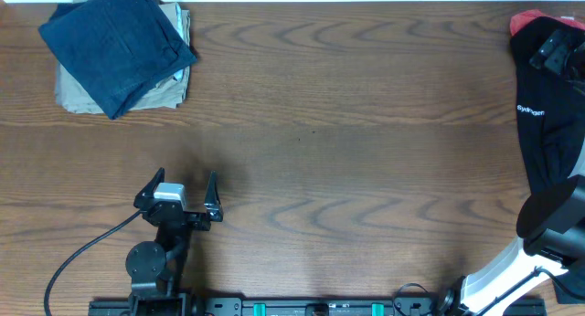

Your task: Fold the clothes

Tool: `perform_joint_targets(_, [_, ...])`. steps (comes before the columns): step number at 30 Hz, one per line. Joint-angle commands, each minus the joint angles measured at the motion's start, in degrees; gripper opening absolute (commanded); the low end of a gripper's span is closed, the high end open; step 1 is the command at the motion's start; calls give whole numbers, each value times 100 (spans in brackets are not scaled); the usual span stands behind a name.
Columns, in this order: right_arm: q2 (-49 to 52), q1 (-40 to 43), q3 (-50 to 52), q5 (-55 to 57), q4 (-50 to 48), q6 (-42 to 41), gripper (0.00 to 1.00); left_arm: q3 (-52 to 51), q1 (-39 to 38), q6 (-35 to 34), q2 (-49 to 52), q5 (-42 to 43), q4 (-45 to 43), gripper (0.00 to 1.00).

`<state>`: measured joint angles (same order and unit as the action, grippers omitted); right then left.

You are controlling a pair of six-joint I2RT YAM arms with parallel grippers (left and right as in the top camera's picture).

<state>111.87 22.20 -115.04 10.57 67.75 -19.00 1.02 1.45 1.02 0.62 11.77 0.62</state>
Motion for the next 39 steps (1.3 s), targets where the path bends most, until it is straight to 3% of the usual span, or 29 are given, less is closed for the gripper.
perform_joint_targets(1, [-118, 24, 11, 81, 2, 42, 99, -79, 24, -70, -39, 61, 223, 98])
perform_joint_targets(12, [-1777, -535, 11, 81, 2, 42, 99, -79, 24, -68, -39, 61, 223, 98])
perform_joint_targets(22, [-3659, -1652, 20, 79, 4, 42, 99, -79, 24, -68, -39, 61, 223, 98])
perform_joint_targets(27, [-4448, -1696, 149, 111, 42, 46, 99, -79, 24, -68, -39, 61, 225, 98])
perform_joint_targets(34, [-5578, -1696, 1058, 278, 219, 192, 99, -79, 24, -70, -39, 61, 225, 98])
perform_joint_targets(39, [-6566, -1722, 2459, -306, -577, 170, 99, -79, 24, -68, -39, 61, 223, 98])
